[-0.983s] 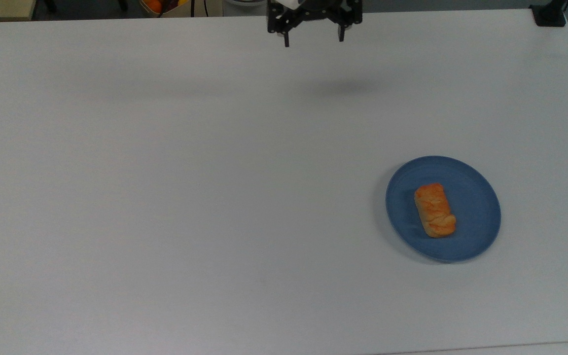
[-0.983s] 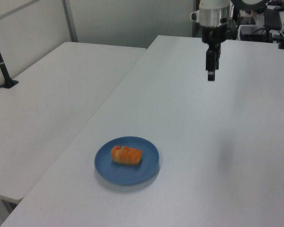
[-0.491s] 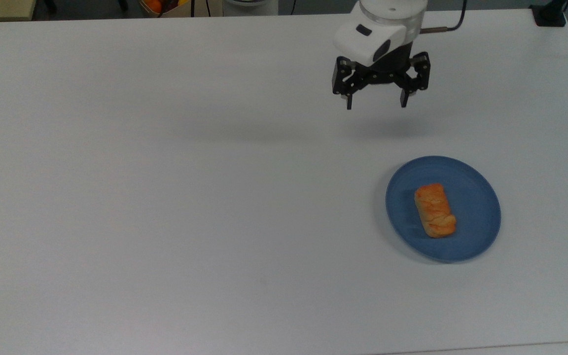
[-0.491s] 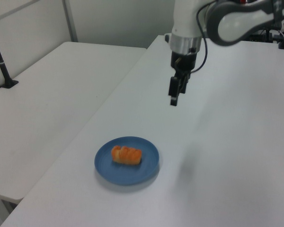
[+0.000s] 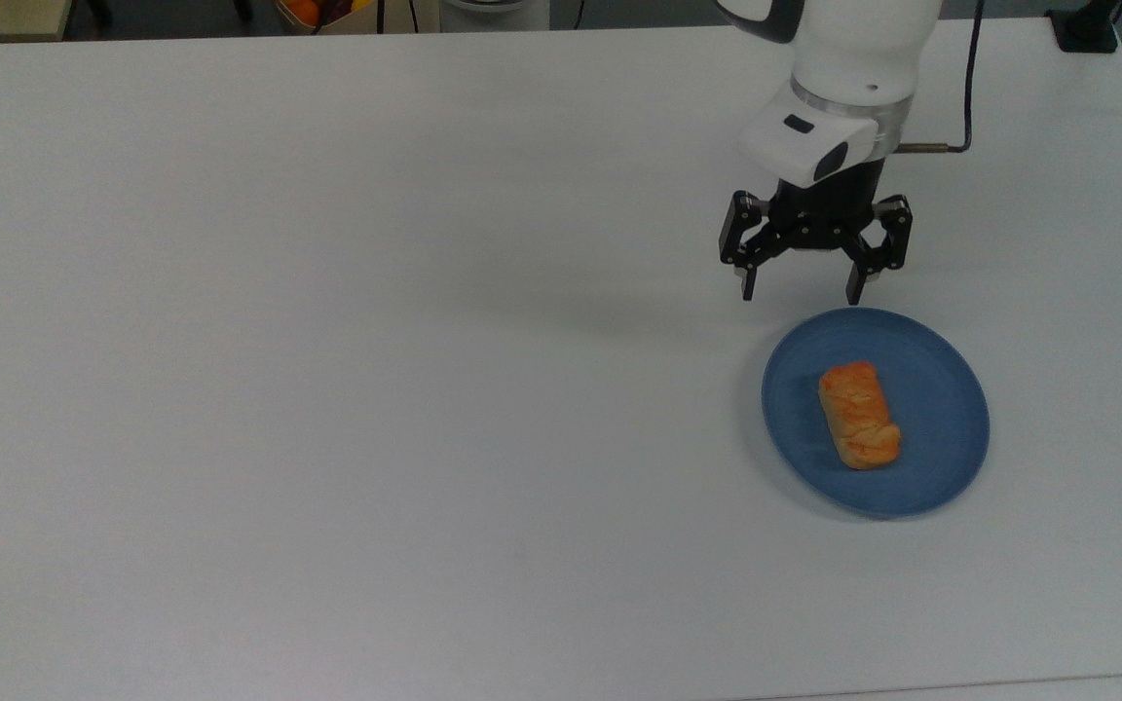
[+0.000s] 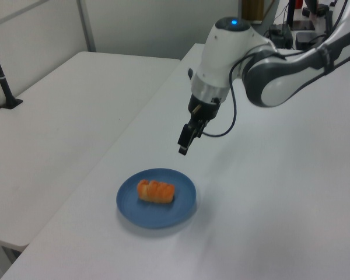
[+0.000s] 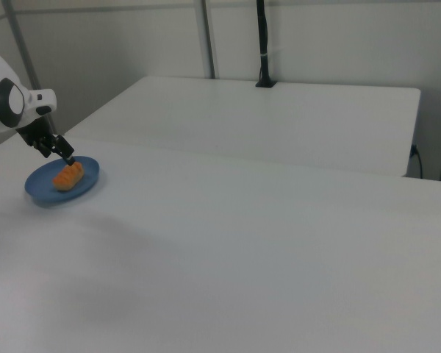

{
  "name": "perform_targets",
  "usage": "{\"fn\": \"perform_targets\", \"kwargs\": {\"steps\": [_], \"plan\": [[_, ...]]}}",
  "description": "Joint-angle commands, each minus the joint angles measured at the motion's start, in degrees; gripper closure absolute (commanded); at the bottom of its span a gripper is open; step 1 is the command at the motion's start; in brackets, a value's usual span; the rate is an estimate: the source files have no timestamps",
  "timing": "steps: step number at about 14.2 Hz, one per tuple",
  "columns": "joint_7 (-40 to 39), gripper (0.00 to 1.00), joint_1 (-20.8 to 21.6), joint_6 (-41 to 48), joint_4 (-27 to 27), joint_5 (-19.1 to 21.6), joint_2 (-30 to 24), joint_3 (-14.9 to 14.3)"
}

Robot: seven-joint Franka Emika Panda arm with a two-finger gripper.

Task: Put the bread on the table
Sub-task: 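Move the open gripper over the orange bread roll on the blue plate, then lower the gripper and close it around the bread roll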

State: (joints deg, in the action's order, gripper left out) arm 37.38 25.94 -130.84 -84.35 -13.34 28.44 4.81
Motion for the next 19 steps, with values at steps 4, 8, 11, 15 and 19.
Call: {"fn": "perform_targets", "kwargs": {"steps": [4, 8, 11, 15, 19], "plan": [[9.6, 0.0, 2.9, -10.2, 8.8, -11.6, 11.3, -0.2], [12.5, 0.0, 3.2, -15.2, 12.3, -14.3, 15.8, -0.2], [13.4, 0.0, 3.7, -18.0, 12.4, -14.4, 17.0, -0.2], [18.5, 0.08, 4.6, -18.1, 11.8, -24.5, 18.8, -0.2], [18.5, 0.66, 4.0, -18.1, 10.5, -27.8, 18.8, -0.2]]}}
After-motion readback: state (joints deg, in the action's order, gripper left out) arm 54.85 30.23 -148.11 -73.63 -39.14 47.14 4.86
